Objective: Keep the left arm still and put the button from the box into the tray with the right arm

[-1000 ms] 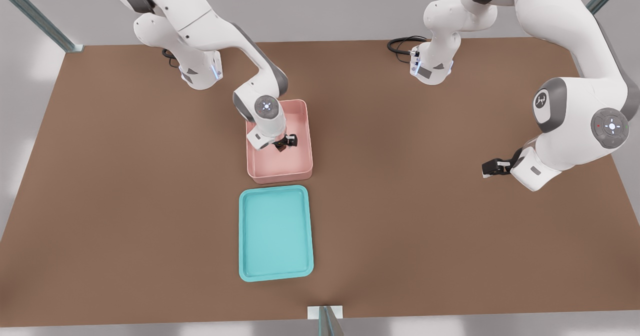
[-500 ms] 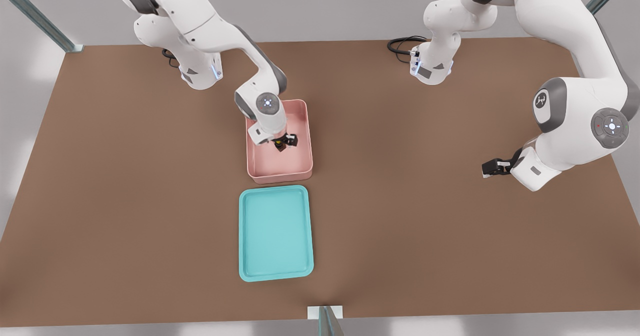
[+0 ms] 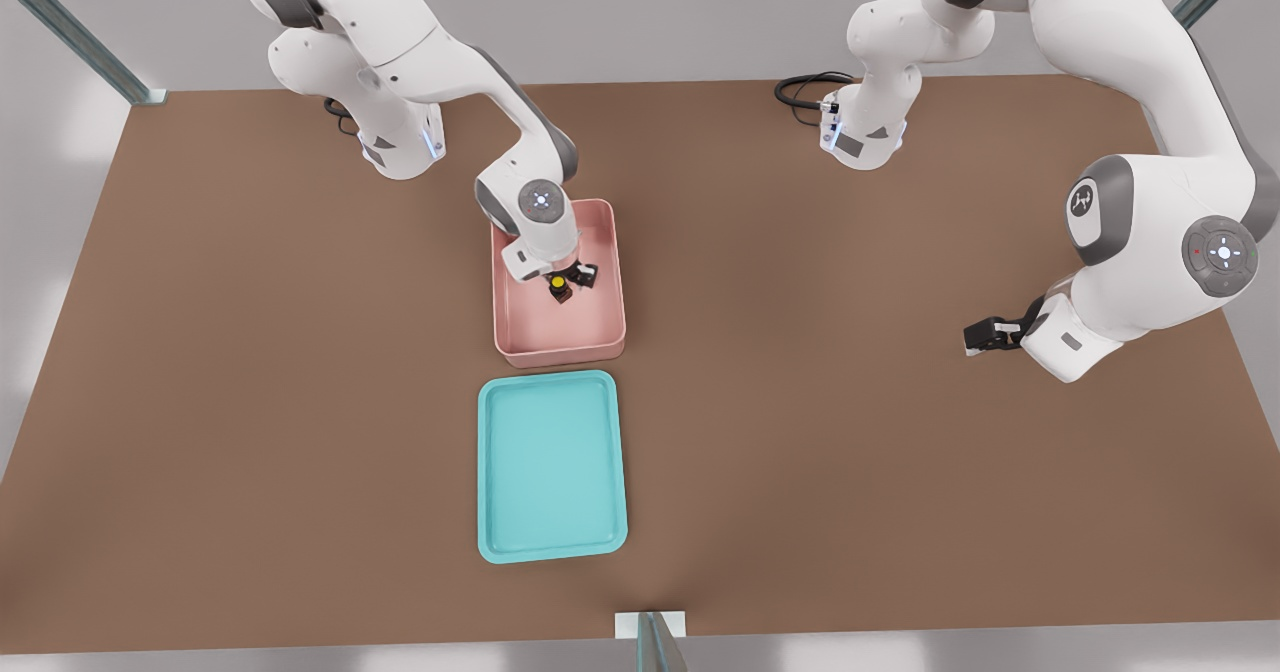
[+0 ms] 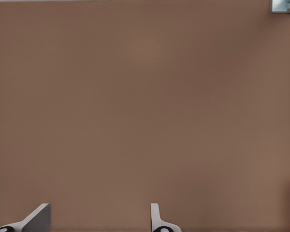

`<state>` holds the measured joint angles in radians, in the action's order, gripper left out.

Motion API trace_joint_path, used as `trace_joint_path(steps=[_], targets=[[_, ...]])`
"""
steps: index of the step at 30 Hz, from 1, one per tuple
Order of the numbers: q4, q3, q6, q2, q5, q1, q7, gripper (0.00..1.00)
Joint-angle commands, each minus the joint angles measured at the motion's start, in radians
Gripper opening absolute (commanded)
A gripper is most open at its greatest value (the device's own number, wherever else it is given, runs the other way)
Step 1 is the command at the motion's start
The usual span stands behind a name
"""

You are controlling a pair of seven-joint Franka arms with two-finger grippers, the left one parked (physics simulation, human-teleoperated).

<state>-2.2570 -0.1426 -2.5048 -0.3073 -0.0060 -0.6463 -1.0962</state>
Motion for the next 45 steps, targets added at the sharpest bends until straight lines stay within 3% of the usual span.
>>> trace_joint_path(steps=[1, 9, 11, 14, 19, 30, 37, 45], targets=[[-0.010, 0.000, -0.015, 0.001, 0.000, 0.002, -0.048, 0.79], [-0.026, 0.000, -0.023, -0.009, 0.000, 0.004, -0.047, 0.77], [-0.024, 0.000, -0.023, -0.010, 0.000, 0.005, -0.047, 0.70], [-0.024, 0.000, -0.023, -0.010, -0.006, 0.016, -0.045, 0.69], [-0.024, 0.001, -0.023, -0.010, -0.006, 0.022, -0.045, 0.52], [-0.021, 0.003, -0.005, 0.010, 0.001, 0.022, -0.048, 0.46], [0.007, 0.017, 0.098, 0.139, 0.004, 0.025, -0.037, 0.46], [0.140, 0.020, 0.158, 0.177, -0.029, 0.224, 0.015, 0.46]])
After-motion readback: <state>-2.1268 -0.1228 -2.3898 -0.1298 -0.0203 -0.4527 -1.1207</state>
